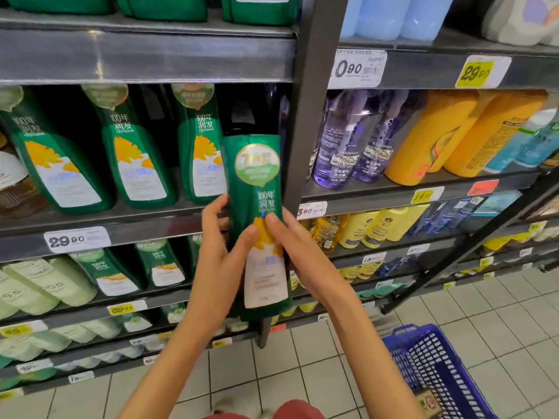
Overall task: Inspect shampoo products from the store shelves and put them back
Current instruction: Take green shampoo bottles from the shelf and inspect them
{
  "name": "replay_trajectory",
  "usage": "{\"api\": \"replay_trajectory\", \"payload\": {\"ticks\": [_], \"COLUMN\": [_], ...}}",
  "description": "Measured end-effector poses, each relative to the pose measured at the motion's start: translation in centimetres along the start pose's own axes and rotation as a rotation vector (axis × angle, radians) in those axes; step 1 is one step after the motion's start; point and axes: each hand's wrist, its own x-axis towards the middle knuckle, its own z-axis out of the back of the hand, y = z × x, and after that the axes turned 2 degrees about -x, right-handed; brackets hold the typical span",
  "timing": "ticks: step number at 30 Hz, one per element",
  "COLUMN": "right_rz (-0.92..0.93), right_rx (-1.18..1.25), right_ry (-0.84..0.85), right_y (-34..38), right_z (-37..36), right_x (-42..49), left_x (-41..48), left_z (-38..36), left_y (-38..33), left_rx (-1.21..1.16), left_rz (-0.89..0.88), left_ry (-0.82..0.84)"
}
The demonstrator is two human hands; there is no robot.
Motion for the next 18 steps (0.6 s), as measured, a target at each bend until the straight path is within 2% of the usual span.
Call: {"api": "replay_trajectory", "payload": {"ticks": [3, 7, 11, 13, 18], "right_rz": [0.050, 0.042, 0.081, 0.090, 0.032], "right_rx": [0.009, 0.085, -0.080, -0.126, 0.049], "right_ry": [0.022, 0.071, 0.053, 0.047, 0.073], "right_y": [0.4, -1.2, -3.3, -3.6, -2.4], "right_z": [0.2, -0.2, -1.0, -1.5, -2.5], "right_x": [1.0, 0.9, -0.9, -1.4, -1.2], "left_x": [0.7, -1.0, -4.6, -6.7, -9.1], "left_z": [-0.2, -0.6, 0.5, 0.6, -0.4], "left_y": [0.0, 0.9, 2.3, 2.6, 1.7], "left_rx": [0.008, 0.227, 0.202, 0.203, 0.254], "left_rz": [0.031, 0.002, 0.153, 0.173, 0.131], "left_ry": [-0.067, -0.227, -0.225, -0.234, -0.234]}}
